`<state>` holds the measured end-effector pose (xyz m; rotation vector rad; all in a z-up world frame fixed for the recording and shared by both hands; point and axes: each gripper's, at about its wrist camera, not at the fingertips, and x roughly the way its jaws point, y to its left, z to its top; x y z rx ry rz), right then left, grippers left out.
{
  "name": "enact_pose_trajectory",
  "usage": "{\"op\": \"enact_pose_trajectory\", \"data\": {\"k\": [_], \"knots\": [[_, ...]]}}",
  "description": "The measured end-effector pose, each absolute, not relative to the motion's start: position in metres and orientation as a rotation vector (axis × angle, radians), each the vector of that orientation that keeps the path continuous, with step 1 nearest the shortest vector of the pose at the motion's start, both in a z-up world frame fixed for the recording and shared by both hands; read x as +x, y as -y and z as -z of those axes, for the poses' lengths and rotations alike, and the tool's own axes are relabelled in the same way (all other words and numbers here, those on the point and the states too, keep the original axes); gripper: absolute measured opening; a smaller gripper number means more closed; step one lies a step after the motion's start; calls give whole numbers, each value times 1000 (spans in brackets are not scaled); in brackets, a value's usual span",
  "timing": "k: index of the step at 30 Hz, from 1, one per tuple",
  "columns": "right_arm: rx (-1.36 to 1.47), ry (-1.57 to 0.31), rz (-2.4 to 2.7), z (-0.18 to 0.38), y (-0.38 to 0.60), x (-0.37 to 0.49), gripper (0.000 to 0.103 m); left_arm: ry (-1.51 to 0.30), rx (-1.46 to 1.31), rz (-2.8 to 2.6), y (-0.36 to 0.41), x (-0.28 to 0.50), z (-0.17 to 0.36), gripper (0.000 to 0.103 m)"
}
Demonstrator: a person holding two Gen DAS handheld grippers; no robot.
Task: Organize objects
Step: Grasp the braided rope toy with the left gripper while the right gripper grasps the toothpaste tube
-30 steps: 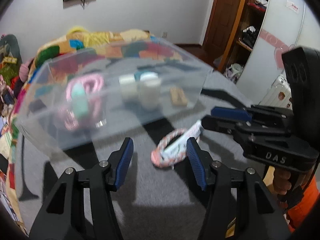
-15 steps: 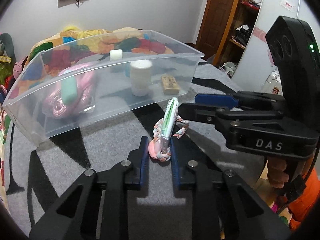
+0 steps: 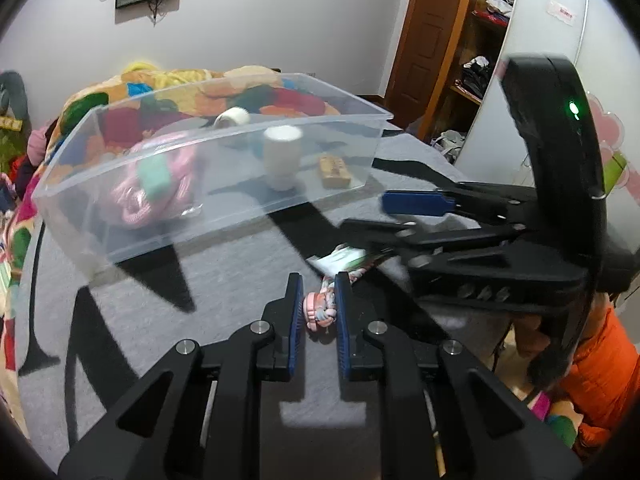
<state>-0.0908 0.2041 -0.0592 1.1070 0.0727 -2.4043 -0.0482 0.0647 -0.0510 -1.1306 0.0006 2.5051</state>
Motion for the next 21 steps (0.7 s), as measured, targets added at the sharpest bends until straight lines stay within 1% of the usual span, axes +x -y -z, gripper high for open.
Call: {"op": "enact_pose_trajectory", "data": {"k": [3, 9, 13, 15, 18, 19, 21], "knots": [[1124, -99, 2439, 59, -217, -89, 52, 3, -1151, -2535, -54, -46, 55, 15], [1117, -71, 2380, 58, -235, -80, 52, 60, -1177, -2596, -26, -43, 54, 15], [1097, -118, 2306, 60, -226, -70, 52, 117, -1200, -2635, -8, -44, 54, 15], [1098, -125, 2301, 61, -224, -65, 56, 133, -1201, -2650, -4, -41, 53, 15], [1121, -34, 2282, 63, -222, -64, 58, 137, -1199, -2649, -5, -38, 54, 15], [1119, -27, 2293, 63, -218, -65, 60, 133, -1199, -2649, -6, -39, 54, 15], [1115, -47, 2306, 62, -210, -66, 59, 115, -1196, -2658, -10, -37, 54, 15]]}}
